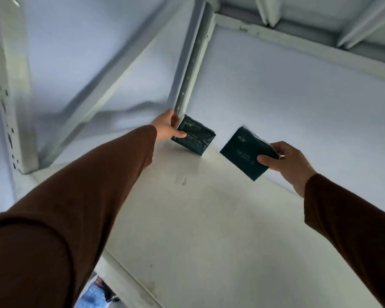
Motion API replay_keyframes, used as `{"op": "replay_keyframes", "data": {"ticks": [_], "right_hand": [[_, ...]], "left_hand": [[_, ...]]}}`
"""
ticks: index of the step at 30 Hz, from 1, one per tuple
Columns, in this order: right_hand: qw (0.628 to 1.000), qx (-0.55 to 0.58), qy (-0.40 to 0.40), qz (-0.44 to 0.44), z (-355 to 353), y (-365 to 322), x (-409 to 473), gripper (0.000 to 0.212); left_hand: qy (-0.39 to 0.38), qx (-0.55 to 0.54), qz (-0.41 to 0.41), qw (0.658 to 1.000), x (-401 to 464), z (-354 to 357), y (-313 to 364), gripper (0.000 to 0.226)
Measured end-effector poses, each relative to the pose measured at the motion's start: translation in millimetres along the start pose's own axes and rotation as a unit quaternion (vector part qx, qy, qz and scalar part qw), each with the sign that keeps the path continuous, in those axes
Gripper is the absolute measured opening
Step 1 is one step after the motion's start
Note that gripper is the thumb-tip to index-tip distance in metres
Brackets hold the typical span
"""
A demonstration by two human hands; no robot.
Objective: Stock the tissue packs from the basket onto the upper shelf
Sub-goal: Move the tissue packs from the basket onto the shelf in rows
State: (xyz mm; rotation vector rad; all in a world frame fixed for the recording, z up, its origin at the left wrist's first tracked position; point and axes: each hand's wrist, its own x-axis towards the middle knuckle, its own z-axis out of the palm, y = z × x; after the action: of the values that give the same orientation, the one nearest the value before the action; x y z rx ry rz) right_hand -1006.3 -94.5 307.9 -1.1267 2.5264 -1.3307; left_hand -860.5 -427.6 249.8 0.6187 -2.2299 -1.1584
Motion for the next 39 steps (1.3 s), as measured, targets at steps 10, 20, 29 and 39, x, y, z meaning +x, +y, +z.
{"op": "replay_keyframes", "data": {"ticks": [10,20,29,39], "right_hand": [[1.0,-0.023,-0.005,-0.016,35,11,76,0.029],[0.997,-0.075,0.032,0.002,57,28,139,0.037],[0.992,-0.115,0.054,0.0,65,35,161,0.046],[0.982,-0.178,0.061,0.028,83,24,162,0.052]], "left_hand": [[-0.005,0.008,0.0,1.0,112,18,-56,0.064],[0.049,0.152,0.031,0.987,122,39,-53,0.045],[0.109,0.284,0.017,0.953,113,42,-33,0.051],[-0.021,0.447,0.151,0.882,38,25,-16,0.022]]}}
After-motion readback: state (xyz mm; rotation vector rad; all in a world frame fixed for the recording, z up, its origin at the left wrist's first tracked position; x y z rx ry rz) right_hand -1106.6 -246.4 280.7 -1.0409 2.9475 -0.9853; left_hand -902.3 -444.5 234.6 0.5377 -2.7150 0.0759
